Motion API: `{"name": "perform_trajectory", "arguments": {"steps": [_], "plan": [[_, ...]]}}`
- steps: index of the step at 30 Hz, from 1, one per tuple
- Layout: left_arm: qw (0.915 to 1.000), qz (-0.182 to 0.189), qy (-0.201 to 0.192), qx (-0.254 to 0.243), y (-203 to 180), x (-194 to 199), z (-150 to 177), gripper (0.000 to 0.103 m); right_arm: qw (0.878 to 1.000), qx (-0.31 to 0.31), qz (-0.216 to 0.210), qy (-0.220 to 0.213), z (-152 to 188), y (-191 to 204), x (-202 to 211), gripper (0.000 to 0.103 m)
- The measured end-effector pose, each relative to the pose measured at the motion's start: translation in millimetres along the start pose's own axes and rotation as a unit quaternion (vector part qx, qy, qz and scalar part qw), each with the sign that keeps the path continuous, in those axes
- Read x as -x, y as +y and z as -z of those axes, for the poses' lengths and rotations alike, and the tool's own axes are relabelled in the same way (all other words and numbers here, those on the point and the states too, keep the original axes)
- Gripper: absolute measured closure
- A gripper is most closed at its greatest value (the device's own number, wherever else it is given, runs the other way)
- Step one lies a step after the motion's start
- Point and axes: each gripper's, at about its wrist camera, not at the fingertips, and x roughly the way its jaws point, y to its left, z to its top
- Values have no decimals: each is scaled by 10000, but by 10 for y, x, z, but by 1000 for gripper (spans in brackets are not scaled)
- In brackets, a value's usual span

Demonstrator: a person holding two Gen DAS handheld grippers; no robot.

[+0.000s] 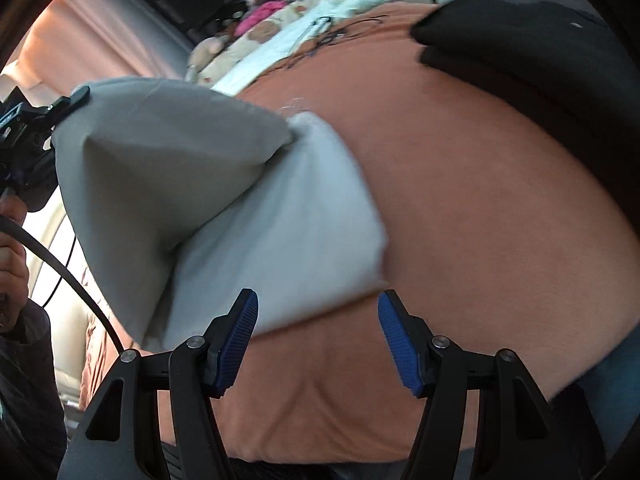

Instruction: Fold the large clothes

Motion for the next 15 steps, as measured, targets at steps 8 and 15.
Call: {"name": "perform_trajectory", "arguments": {"steps": [8, 15], "plan": [[9942, 139, 1066, 15, -57, -552, 311, 63, 9991, -394, -100, -139, 66, -181, 281, 42], [9945, 258, 1006, -100, -97, -318, 495, 16, 9978, -471, -384, -263, 56, -298, 351, 29]]}}
